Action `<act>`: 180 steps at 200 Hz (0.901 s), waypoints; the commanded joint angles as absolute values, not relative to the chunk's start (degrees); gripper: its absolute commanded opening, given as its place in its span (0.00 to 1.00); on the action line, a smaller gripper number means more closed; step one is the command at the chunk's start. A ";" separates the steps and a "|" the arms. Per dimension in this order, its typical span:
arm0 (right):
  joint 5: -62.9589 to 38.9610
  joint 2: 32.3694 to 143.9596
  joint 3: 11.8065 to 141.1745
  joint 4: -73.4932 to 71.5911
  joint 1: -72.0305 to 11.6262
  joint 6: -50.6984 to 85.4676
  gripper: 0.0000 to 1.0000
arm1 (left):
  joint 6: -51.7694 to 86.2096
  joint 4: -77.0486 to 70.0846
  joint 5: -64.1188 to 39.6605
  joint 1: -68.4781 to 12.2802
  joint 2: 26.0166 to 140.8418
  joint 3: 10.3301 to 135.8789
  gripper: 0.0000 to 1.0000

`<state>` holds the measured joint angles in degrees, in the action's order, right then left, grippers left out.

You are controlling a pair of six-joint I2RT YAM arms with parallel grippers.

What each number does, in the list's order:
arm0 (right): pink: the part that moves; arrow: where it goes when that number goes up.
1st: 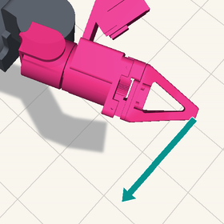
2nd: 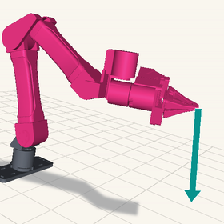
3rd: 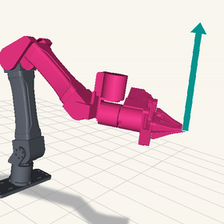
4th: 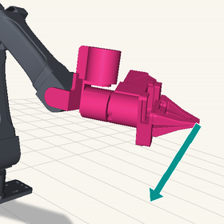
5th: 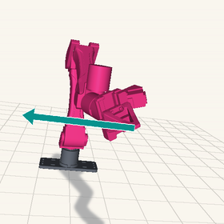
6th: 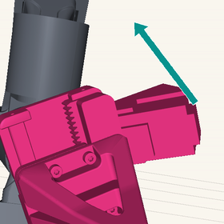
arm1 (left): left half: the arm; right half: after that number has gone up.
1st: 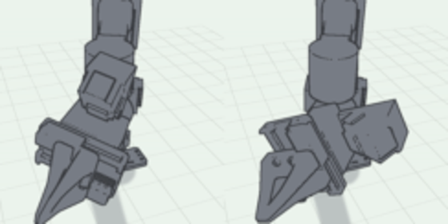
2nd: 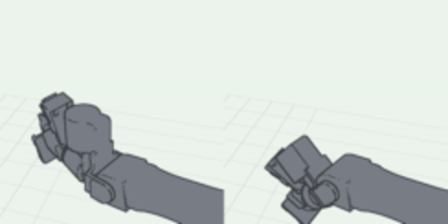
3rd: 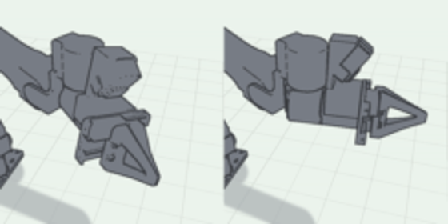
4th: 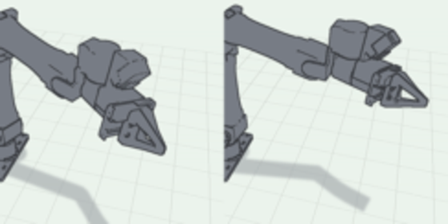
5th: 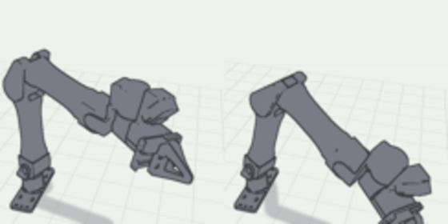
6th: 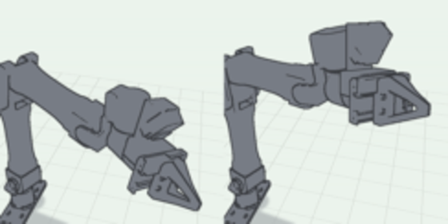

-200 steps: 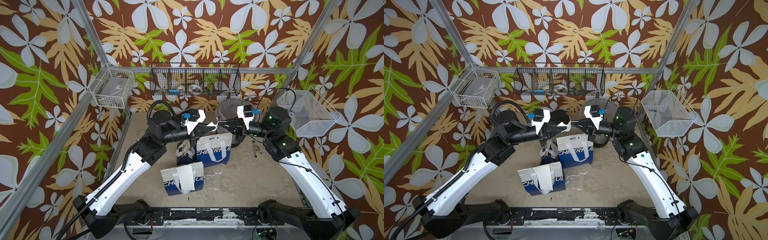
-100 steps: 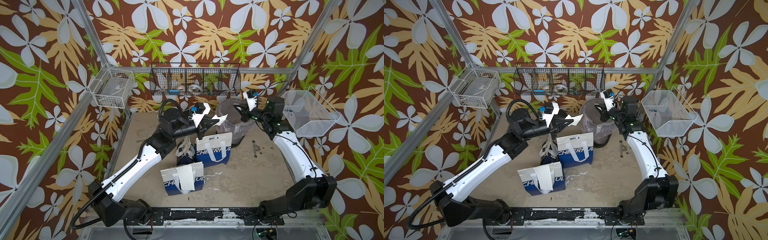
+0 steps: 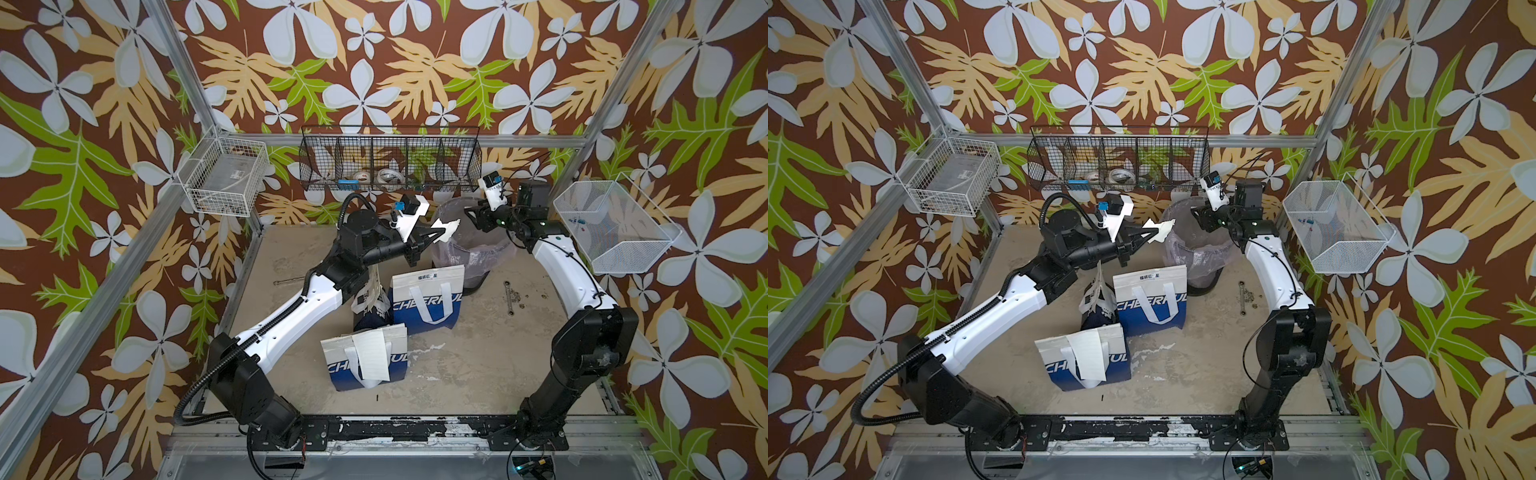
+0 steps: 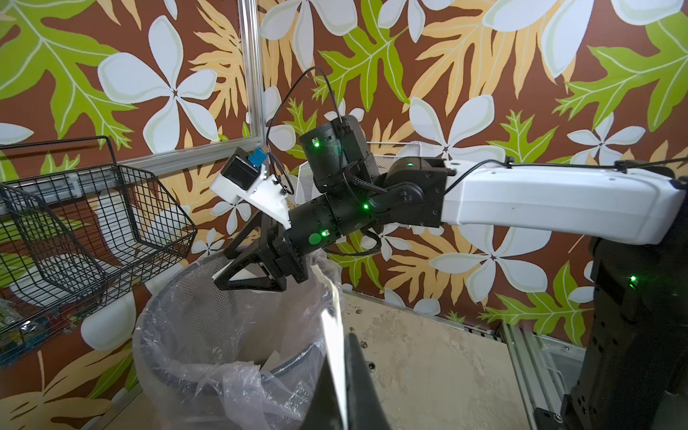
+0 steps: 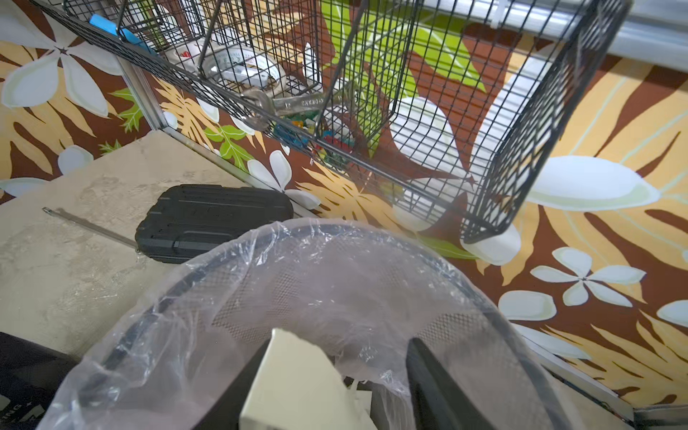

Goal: Shred takeout receipts and throw away
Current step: Place the takeout receipt in the trash bin.

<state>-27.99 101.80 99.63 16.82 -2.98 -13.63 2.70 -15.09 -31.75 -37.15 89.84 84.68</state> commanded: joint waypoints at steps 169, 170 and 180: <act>-45.79 91.83 86.60 7.60 -5.01 -28.39 0.61 | 6.68 -12.39 -47.70 -33.05 113.73 108.29 0.00; -45.75 91.88 86.68 7.67 -5.01 -28.39 0.61 | 6.64 -12.22 -47.71 -33.05 113.82 108.51 0.00; -45.57 92.49 87.41 7.97 -4.96 -28.48 0.61 | 5.67 -10.42 -48.24 -33.05 115.09 110.28 0.00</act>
